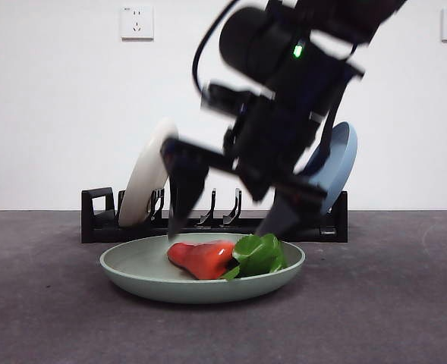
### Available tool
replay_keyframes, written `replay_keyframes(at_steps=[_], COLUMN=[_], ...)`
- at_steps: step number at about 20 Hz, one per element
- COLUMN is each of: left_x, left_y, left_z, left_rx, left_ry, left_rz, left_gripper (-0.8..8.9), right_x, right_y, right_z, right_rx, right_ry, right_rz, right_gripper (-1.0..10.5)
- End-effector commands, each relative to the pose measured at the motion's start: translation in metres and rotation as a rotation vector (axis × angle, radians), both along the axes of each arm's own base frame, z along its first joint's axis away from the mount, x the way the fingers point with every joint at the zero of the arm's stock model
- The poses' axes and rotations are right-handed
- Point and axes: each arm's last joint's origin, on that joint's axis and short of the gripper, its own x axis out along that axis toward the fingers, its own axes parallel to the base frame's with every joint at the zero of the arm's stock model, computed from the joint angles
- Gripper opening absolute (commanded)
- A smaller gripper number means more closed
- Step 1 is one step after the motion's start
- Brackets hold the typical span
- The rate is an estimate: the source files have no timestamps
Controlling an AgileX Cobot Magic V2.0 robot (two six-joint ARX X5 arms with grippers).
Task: Take the green plate from the plate rack,put the plate on the table,take the carrot from the table,put the carrot in the plate
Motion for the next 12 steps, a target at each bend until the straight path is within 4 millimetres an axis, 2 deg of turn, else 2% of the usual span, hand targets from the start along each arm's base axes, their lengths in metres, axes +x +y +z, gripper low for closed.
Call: replay_keyframes(at_steps=[1, 4, 6, 8, 12], left_x=[0.000, 0.000, 0.000, -0.001, -0.002], left_y=[0.000, 0.000, 0.001, 0.001, 0.004], left_z=[0.000, 0.000, -0.001, -0.002, -0.007], left_rx=[-0.006, -0.002, 0.007, 0.019, 0.055], left_ry=[0.002, 0.004, 0.009, 0.016, 0.058], left_rz=[0.006, 0.006, 0.006, 0.005, 0.002], left_gripper=[4.53, 4.53, 4.44, 4.37, 4.37], right_x=[-0.010, -0.033, -0.049, -0.064, -0.112], right_y=[-0.008, -0.031, -0.046, -0.060, -0.102], right_z=[0.032, 0.080, 0.100, 0.115, 0.139], right_rx=[0.057, 0.099, 0.104, 0.098, 0.078], right_ry=[-0.056, -0.112, -0.127, -0.129, -0.040], right_rz=[-0.003, 0.006, 0.019, 0.040, 0.096], right_gripper=[5.1, 5.1, 5.0, 5.0, 5.0])
